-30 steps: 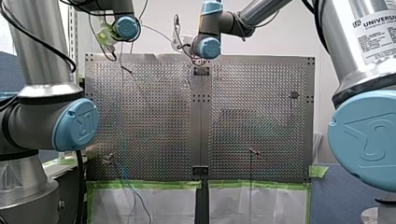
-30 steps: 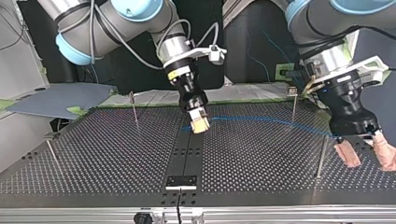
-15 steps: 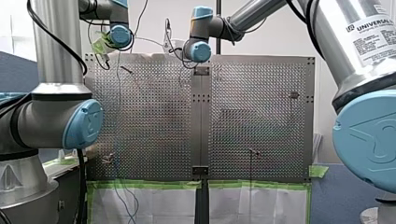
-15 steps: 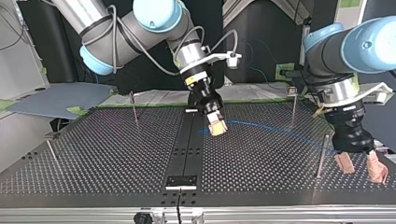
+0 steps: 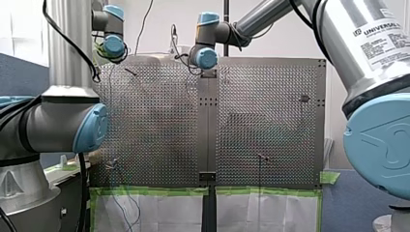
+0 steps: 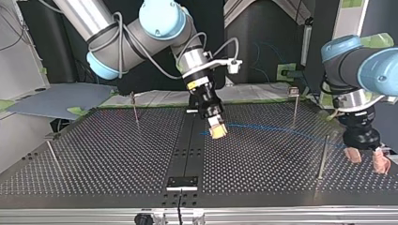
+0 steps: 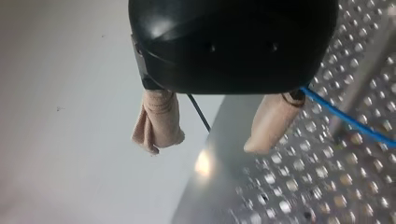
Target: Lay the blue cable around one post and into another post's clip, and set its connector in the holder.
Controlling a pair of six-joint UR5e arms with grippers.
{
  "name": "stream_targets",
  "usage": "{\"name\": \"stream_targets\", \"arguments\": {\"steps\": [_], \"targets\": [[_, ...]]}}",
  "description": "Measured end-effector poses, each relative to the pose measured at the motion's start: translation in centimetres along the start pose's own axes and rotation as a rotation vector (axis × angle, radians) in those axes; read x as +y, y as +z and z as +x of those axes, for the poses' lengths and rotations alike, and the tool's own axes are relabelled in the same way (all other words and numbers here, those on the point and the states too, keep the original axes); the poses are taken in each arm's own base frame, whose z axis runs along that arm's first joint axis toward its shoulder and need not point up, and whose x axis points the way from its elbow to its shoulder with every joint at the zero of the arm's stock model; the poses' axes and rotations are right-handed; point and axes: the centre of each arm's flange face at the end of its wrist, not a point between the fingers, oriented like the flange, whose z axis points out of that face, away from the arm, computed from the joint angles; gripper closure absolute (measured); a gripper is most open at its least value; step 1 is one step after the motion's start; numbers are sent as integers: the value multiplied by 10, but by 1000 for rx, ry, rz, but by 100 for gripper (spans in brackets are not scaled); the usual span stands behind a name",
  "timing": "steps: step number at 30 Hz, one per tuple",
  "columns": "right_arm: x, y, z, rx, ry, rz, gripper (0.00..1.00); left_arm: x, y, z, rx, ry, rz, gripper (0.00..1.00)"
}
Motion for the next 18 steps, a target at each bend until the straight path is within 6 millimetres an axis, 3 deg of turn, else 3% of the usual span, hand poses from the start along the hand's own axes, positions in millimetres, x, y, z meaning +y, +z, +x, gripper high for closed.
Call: {"name": "stream_targets", "arguments": {"steps": [18], "targets": [[5,14,3,27,-3,-19,100,74,56,16,41,24,-55,0]]}}
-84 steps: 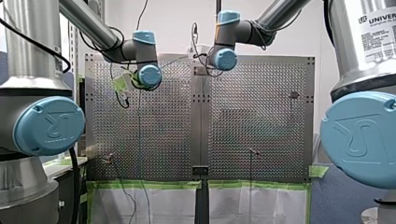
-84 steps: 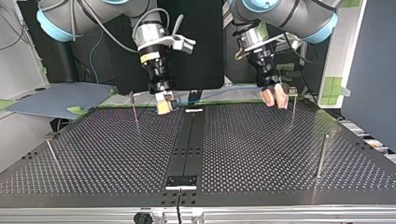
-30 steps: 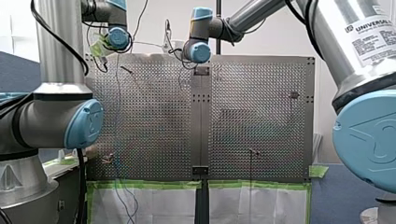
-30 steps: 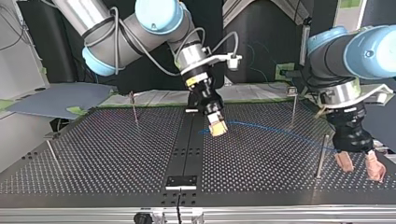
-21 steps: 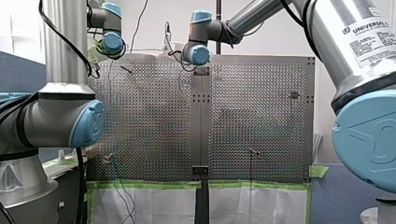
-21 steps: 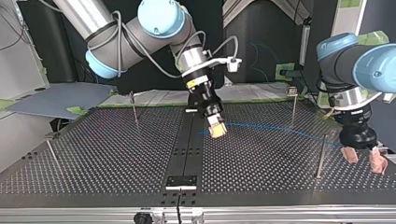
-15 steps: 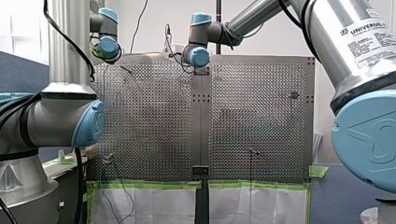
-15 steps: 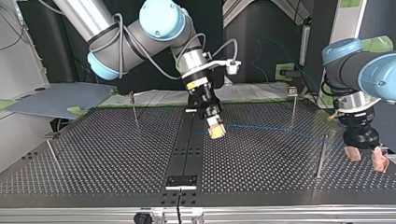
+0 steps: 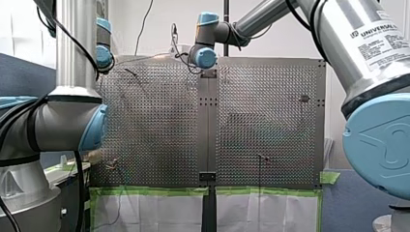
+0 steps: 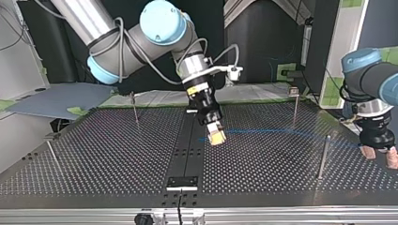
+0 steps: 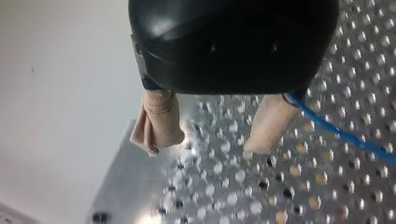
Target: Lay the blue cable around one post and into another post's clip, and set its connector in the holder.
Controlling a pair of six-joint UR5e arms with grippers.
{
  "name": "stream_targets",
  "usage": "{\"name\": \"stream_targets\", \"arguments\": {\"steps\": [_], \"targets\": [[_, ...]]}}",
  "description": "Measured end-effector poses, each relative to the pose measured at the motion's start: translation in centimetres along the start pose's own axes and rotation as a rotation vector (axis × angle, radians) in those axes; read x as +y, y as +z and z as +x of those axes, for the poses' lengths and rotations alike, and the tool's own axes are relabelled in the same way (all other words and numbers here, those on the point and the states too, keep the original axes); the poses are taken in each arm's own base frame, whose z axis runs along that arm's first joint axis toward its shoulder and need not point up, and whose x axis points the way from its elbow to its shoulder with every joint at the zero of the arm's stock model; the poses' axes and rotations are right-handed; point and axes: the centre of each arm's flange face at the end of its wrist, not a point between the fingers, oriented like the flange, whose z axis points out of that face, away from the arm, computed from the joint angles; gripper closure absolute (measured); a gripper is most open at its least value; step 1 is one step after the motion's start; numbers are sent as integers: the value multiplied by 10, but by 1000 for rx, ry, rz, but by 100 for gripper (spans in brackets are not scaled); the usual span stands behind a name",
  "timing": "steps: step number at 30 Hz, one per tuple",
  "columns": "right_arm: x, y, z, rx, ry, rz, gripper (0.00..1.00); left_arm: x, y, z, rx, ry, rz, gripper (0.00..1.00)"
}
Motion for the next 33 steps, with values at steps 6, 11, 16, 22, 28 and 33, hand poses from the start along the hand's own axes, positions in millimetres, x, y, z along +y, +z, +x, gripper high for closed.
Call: {"name": "stream_targets", "arguments": {"steps": [6,11,16,22,28,33], "targets": [[11,9,-18,-11,-1,-39,100,27,20,5,9,-10,-4,0],[30,13,-25,-25,-10,-81,100,46,31,5,9,-13,-11,0],[50,16,-28,-32,-19,-120,100,57,36,1,1,-19,-16,0],[72,17,-32,-56,-35,-163,100,37,36,8,-1,-46,69,0],[90,16,-36,-87,-48,-192,100,8,31,17,18,-74,172,0],[105,12,-42,-123,-58,-220,100,-3,28,22,32,-88,212,0]]}}
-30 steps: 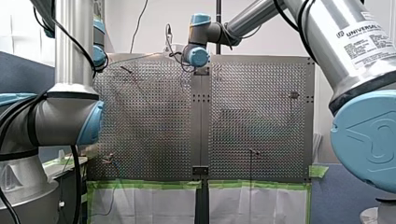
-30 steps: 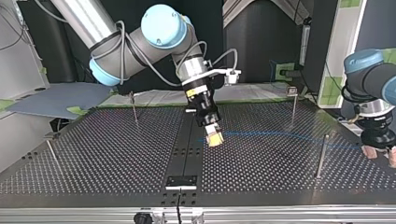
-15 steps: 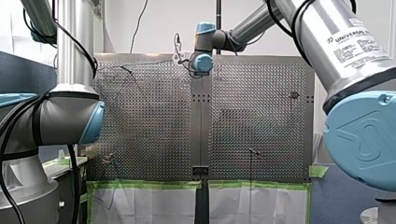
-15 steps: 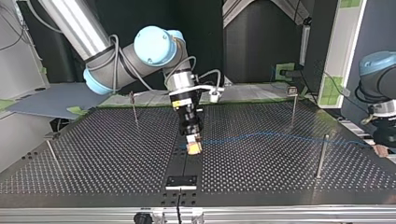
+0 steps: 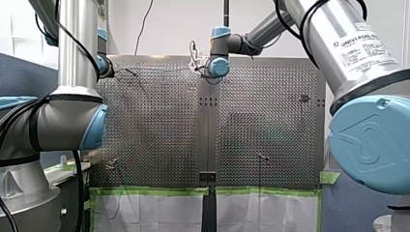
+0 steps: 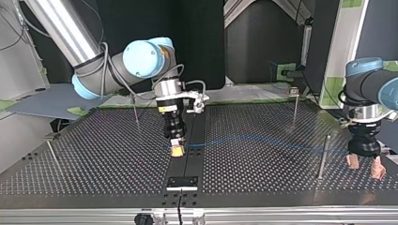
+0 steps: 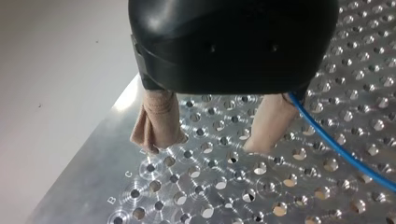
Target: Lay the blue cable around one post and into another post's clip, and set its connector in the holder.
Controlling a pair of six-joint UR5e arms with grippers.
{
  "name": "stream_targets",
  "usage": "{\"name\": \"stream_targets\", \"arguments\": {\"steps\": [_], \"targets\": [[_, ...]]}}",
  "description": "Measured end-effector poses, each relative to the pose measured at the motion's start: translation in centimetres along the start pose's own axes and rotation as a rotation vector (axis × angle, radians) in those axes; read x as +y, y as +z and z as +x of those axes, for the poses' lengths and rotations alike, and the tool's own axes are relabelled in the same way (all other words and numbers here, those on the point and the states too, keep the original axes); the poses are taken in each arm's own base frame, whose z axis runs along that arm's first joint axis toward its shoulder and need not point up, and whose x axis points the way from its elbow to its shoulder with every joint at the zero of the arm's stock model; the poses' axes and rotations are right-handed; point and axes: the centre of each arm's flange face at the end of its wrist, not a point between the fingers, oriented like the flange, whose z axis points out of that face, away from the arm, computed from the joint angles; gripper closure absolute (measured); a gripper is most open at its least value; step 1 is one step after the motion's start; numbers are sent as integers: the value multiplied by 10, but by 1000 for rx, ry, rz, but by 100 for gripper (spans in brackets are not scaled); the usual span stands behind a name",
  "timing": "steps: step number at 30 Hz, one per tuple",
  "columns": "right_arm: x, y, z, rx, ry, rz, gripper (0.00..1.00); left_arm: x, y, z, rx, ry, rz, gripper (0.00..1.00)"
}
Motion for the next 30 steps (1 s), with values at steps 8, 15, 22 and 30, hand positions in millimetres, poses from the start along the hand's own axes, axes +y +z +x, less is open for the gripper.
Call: {"name": "stream_targets", "arguments": {"steps": [8,15,22,30], "targets": [[32,-8,-29,-70,-23,-93,100,4,-1,-1,-20,-15,-50,0],[54,-14,-49,-75,-6,-173,100,4,-3,5,-10,-20,-46,0],[87,-20,-67,-59,43,-269,100,-2,-5,12,7,-29,-16,0],[137,-25,-83,-27,96,-392,100,-10,-6,17,17,-32,0,0]]}}
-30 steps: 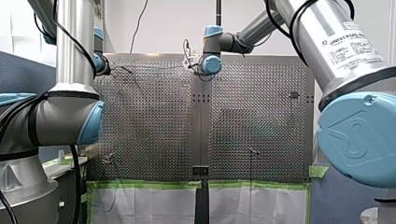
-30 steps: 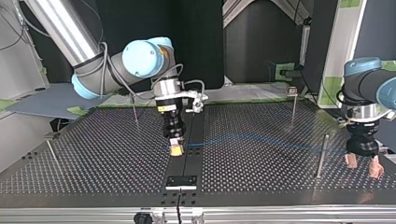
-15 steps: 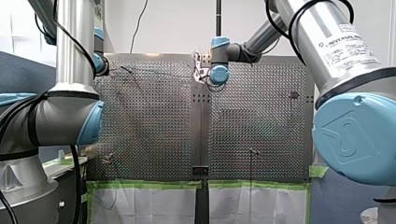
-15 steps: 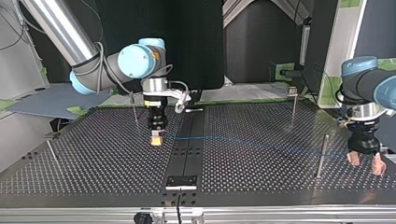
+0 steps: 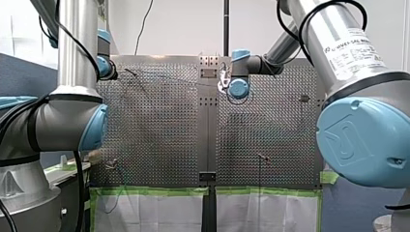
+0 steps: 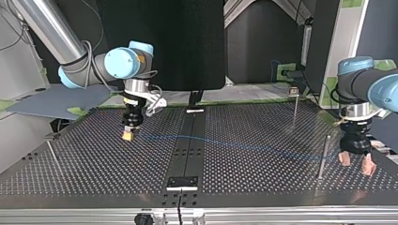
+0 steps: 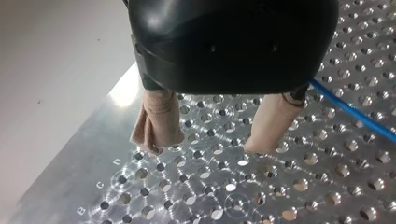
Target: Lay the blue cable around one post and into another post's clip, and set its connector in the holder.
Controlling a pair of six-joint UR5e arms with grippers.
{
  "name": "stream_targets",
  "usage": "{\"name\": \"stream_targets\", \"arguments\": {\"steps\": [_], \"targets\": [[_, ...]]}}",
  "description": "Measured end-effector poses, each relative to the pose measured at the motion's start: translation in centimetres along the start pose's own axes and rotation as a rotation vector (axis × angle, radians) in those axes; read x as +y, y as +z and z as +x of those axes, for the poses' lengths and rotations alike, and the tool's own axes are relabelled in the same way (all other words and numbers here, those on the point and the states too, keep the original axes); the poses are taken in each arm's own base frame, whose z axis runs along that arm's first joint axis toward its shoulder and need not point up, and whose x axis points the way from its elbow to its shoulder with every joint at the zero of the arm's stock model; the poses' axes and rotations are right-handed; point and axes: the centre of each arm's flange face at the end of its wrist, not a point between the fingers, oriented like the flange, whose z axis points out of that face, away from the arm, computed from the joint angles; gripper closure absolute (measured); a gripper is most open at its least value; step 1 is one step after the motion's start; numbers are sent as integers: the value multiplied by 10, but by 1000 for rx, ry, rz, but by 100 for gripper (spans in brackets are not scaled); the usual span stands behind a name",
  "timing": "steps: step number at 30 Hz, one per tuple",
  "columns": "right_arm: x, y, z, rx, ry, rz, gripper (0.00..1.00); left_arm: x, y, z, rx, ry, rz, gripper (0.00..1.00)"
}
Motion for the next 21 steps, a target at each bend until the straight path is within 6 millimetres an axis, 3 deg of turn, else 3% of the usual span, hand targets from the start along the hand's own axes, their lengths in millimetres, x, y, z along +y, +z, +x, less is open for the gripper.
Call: {"name": "stream_targets", "arguments": {"steps": [21], "targets": [[133,21,-43,45,145,-140,100,-17,-4,9,16,-15,24,0]]}}
